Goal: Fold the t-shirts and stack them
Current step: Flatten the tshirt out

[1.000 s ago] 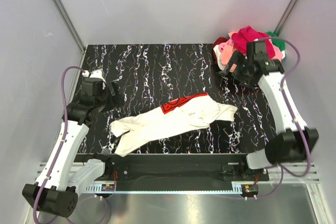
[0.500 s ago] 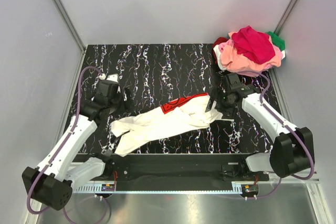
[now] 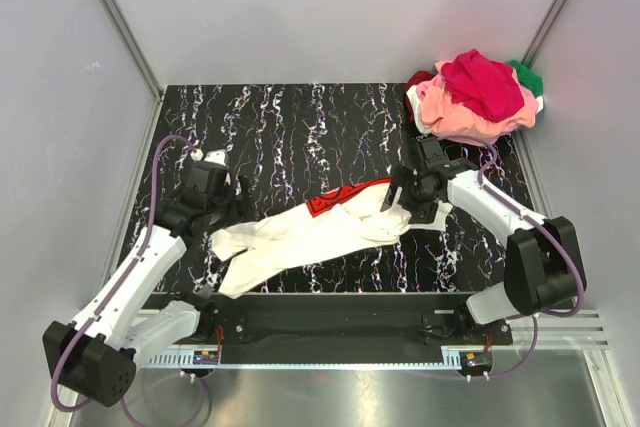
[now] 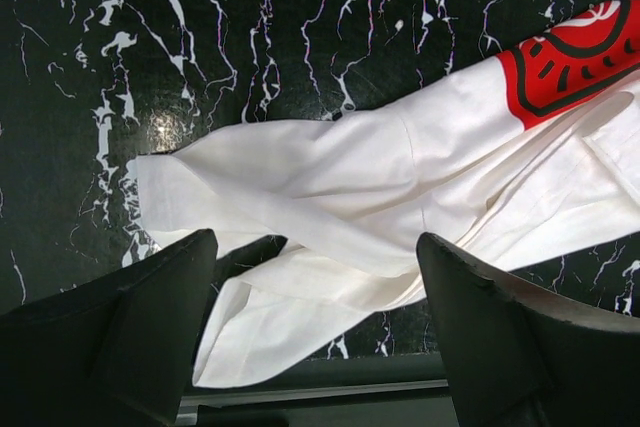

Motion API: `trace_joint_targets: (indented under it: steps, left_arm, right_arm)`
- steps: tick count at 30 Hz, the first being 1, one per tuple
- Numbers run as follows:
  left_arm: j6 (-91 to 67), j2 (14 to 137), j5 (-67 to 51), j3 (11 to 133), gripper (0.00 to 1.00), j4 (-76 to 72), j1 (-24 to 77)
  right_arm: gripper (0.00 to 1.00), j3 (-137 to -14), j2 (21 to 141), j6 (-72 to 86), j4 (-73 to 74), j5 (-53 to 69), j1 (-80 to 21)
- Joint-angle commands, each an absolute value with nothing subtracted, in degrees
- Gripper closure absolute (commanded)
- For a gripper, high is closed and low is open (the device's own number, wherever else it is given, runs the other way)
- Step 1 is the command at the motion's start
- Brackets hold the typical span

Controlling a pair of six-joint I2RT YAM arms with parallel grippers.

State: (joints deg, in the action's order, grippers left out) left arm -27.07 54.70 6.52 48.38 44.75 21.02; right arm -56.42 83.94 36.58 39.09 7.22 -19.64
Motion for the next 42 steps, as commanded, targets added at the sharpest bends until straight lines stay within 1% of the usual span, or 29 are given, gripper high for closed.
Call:
trace_joint_targets:
  steps: [1, 2, 4, 5, 7, 8, 9, 10, 11, 13, 14, 16, 17, 19, 20, 21, 22, 23, 24, 25, 26, 28, 29, 30, 32, 35, 36, 39, 42]
  left_arm:
    - [-27.07, 53.79, 7.56, 47.73, 0.13, 41.57, 21.36]
    - [-27.07, 53.88, 7.56, 47.64, 0.13, 41.22, 21.36]
    - [-26.90, 53.79, 7.47, 47.55, 0.13, 40.96, 21.36]
    - [-26.81, 53.79, 7.47, 47.46, 0.13, 40.87, 21.36]
    - [-26.81, 53.88, 7.47, 47.46, 0.13, 40.78, 21.36]
    - [-26.63, 53.79, 7.38, 47.46, 0.13, 40.87, 21.36]
    - [-26.72, 53.70, 7.38, 47.46, 0.13, 40.87, 21.36]
    - [-26.54, 53.27, 7.47, 47.55, 0.13, 40.87, 21.36]
    - [-26.54, 53.09, 7.56, 47.64, 0.13, 41.04, 21.36]
    - [-26.46, 52.13, 7.82, 47.72, 0.14, 41.13, 21.36]
    - [-26.46, 51.68, 7.91, 47.72, 0.14, 41.57, 21.27]
    - [-26.28, 50.63, 8.70, 48.25, 0.15, 42.10, 21.36]
    - [-26.28, 50.28, 8.96, 48.43, 0.15, 42.45, 21.27]
    - [-26.11, 49.92, 9.31, 49.91, 0.16, 42.71, 21.27]
    - [-25.76, 50.10, 9.40, 50.53, 0.16, 43.32, 21.36]
    - [-25.23, 50.53, 9.75, 51.49, 0.16, 43.94, 21.36]
    - [-25.05, 50.62, 9.93, 52.63, 0.17, 44.90, 21.27]
    - [-24.70, 50.71, 9.93, 53.26, 0.17, 45.17, 21.36]
    - [-24.18, 50.80, 9.58, 53.70, 0.19, 45.26, 21.36]
    - [-24.00, 50.89, 8.54, 53.96, 0.19, 44.83, 21.44]
    - [-23.82, 51.15, 8.09, 54.75, 0.20, 44.56, 21.53]
    - [-23.90, 52.72, 7.04, 55.46, 0.20, 43.16, 22.76]
    - [-24.25, 54.56, 6.77, 55.98, 0.20, 42.55, 23.89]
    - [-24.52, 54.58, 6.77, 56.42, 0.20, 41.93, 24.69]
    - [-25.05, 58.61, 7.12, 57.13, 0.20, 39.21, 26.36]
    - [-25.84, 65.90, 6.95, 59.14, 0.19, 35.25, 29.78]
    - [-26.19, 69.83, 6.94, 60.98, 0.19, 34.72, 30.32]
    - [-26.28, 74.96, 7.21, 63.71, 0.19, 33.75, 32.51]
    - [-26.28, 80.67, 9.31, 65.56, 0.15, 34.71, 34.70]
  right_arm:
    - [0.18, -59.41, 84.02, 37.71, 36.66, 8.35, -20.74]
    - [0.29, -59.85, 84.72, 37.88, 36.39, 8.52, -20.92]
    - [0.44, -60.64, 85.78, 37.62, 35.34, 8.88, -21.18]
    - [0.59, -61.17, 87.35, 37.70, 35.07, 9.05, -21.53]
    - [0.76, -63.80, 90.94, 37.44, 34.37, 9.31, -22.41]
    - [0.90, -66.33, 92.10, 37.35, 34.19, 9.93, -24.07]
    - [0.98, -68.01, 93.41, 37.27, 34.28, 10.19, -25.13]
    - [1.00, -69.94, 94.65, 37.18, 35.23, 10.02, -26.27]
    - [1.00, -74.40, 96.66, 37.18, 35.68, 9.67, -27.76]
    - [1.00, -79.16, 98.25, 37.26, 36.82, 9.23, -31.80]
    - [1.00, -84.24, 99.57, 37.61, 36.91, 10.01, -32.77]
    - [1.00, -90.14, 100.98, 37.71, 35.26, 12.47, -35.32]
    - [1.00, -97.40, 102.64, 37.53, 35.07, 13.79, -35.94]
    - [1.00, -105.78, 105.19, 36.40, 36.55, 13.36, -37.26]
    - [1.00, -113.39, 105.81, 36.21, 37.52, 10.58, -37.27]
    - [1.00, -116.69, 106.26, 35.78, 39.88, 8.20, -37.00]
    - [1.00, -119.42, 106.87, 34.38, 40.95, 2.34, -36.04]
    - [1.00, -122.84, 107.05, 34.10, 42.09, 0.28, -35.08]
    - [1.00, -123.65, 107.14, 34.45, 44.27, -1.30, -33.59]
    - [1.00, -123.84, 107.31, 36.37, 45.60, -1.49, -29.05]
    - [1.00, -122.18, 107.14, 37.78, 46.83, -1.32, -26.83]
    - [1.00, -117.10, 106.00, 39.37, 46.68, -0.71, -22.78]
    - [1.00, -110.11, 103.47, 39.29, 43.62, -0.44, -20.41]
    - [1.00, -106.82, 102.14, 39.11, 42.46, -0.27, -19.78]
    - [1.00, -99.97, 99.85, 38.85, 41.14, -0.26, -18.55]
    - [1.00, -95.73, 99.14, 38.58, 40.96, -0.18, -18.20]
    - [1.00, -95.19, 99.40, 38.58, 41.31, -0.18, -18.02]
    - [1.00, -95.45, 100.46, 37.01, 42.19, 3.95, -17.84]
    - [1.00, -95.01, 99.58, 36.21, 41.84, 6.15, -17.84]
